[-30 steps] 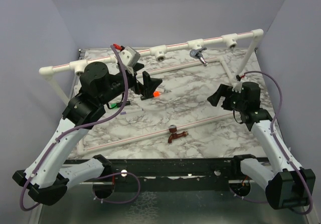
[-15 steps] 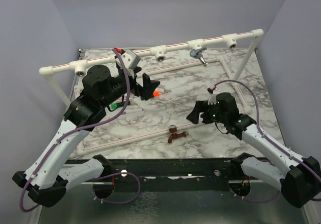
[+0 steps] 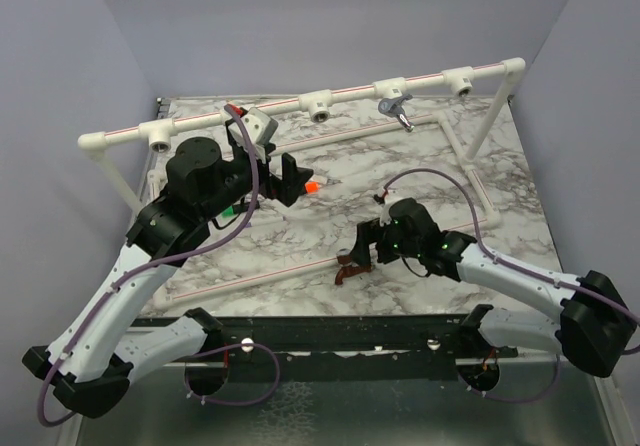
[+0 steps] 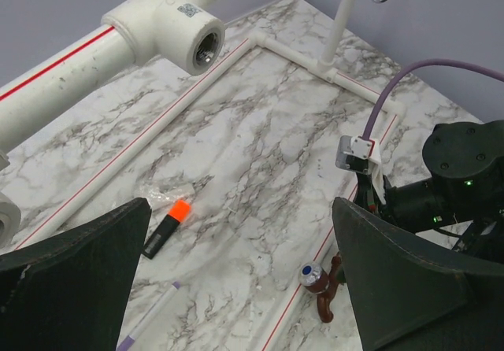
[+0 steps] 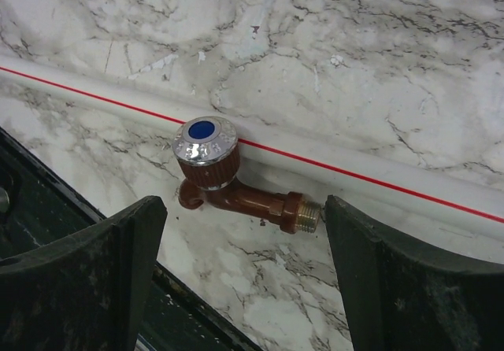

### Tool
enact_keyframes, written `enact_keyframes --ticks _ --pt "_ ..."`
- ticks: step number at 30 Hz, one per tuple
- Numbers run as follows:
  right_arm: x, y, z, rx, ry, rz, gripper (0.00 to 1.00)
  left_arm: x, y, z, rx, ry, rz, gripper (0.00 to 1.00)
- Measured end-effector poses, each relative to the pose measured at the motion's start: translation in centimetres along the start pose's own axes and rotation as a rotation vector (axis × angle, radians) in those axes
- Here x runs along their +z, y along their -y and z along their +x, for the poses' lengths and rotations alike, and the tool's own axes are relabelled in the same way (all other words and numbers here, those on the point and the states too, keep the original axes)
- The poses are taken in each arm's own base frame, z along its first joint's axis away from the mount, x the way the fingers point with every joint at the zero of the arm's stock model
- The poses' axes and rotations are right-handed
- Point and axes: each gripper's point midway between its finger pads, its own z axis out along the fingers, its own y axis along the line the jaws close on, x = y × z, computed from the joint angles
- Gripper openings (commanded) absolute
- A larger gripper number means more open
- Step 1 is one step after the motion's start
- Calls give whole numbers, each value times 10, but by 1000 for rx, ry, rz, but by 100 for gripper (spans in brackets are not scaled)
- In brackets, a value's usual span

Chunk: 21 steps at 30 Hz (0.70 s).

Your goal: Install the water faucets

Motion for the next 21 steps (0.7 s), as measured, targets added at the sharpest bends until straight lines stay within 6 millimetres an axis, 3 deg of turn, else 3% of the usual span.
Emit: enact_keyframes --ticks 10,21 --pt "19 -28 -3 -93 1 31 83 -11 -3 1 -5 5 -23 99" --pt "42 -31 7 -116 -40 102 74 -17 -3 1 -8 6 -32 99"
